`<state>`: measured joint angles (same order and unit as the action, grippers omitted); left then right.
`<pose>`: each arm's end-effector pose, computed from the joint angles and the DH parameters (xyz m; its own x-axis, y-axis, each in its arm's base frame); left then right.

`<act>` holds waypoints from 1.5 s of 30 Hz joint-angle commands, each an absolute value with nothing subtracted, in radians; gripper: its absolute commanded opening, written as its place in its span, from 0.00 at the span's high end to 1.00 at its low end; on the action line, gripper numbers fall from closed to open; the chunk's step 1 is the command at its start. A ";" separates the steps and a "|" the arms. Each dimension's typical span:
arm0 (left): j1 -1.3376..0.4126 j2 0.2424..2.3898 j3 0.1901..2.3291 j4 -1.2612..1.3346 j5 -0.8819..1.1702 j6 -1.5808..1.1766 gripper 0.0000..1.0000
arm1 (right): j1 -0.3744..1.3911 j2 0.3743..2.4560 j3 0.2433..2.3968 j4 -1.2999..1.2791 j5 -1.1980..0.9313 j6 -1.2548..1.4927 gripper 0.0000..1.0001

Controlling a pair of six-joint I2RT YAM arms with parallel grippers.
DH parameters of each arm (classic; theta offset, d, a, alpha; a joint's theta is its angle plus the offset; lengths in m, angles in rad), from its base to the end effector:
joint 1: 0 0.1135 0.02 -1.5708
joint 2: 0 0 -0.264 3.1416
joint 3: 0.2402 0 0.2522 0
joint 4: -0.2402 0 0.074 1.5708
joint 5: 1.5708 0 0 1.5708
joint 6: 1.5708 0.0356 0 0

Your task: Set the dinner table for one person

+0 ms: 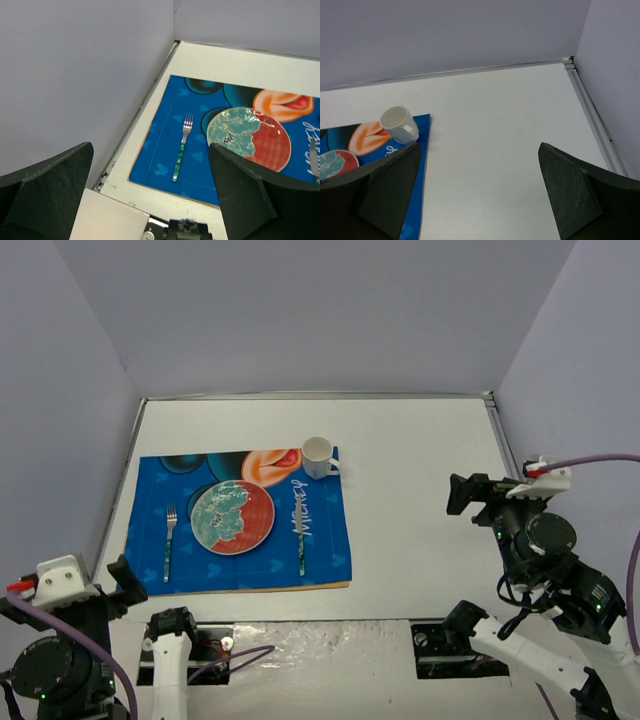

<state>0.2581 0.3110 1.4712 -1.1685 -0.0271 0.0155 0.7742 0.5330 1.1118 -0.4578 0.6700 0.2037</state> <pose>-0.0766 -0.0192 0.4419 -0.0124 0.0128 -0.9998 -0.2812 0.9595 0.0157 0.0627 0.0304 0.4442 0.0628 0.2832 -0.9570 -0.1225 0.9538 0.2742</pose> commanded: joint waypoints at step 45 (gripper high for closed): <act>0.021 0.287 1.509 -1.333 -0.098 -0.123 0.03 | 0.787 0.456 1.086 -0.449 0.712 0.220 0.00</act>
<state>0.0273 0.2136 1.5032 -1.3647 -0.0798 -0.1089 0.7764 0.4153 1.0592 -0.4987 0.7134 0.2299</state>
